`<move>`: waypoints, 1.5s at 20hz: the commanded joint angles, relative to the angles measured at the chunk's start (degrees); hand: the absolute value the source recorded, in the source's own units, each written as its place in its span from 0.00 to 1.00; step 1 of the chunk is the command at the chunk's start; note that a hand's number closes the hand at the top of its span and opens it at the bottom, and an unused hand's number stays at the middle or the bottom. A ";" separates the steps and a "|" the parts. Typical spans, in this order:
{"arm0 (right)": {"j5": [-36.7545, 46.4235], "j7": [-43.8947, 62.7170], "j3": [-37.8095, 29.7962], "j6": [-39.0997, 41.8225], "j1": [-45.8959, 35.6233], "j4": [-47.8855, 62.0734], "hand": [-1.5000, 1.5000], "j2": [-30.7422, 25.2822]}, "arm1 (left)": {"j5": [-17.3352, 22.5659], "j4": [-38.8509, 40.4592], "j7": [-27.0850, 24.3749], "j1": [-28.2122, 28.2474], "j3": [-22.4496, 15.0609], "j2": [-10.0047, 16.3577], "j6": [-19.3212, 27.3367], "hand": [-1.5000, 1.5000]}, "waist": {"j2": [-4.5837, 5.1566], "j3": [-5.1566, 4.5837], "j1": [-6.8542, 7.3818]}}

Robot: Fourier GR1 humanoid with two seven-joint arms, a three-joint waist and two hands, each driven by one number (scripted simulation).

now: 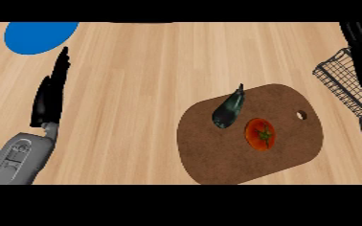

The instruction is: Pick the tomato from the cutting board and place it in the tiered basket

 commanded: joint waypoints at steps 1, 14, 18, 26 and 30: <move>-0.33 -5.46 0.06 2.98 1.80 3.27 1.00 1.84 | 1.34 2.26 -0.63 3.57 -0.02 -2.11 -1.67 0.50 | -3.62 -0.54 -0.88; -12.63 -25.28 -17.44 3.96 19.36 7.93 0.00 12.15 | 5.48 -5.05 -3.48 21.67 -5.16 -13.21 0.16 0.50 | -4.05 -0.47 -1.36; -10.71 -22.12 -14.57 11.54 30.35 -2.63 0.00 8.46 | 6.03 -3.55 -3.63 19.91 -3.28 -13.01 -1.54 0.50 | -4.12 -0.57 -2.23; 3.58 -6.31 -8.00 16.07 35.94 -14.93 0.00 -9.73 | 5.84 -3.17 -4.43 21.47 -2.46 -12.17 -1.37 0.50 | -4.28 -0.81 -2.65; 15.34 -0.62 -4.69 11.39 39.15 -23.19 0.00 -11.31 | 5.95 -4.21 -2.64 20.20 -2.93 -12.67 -1.81 0.50 | -4.20 -0.72 -2.49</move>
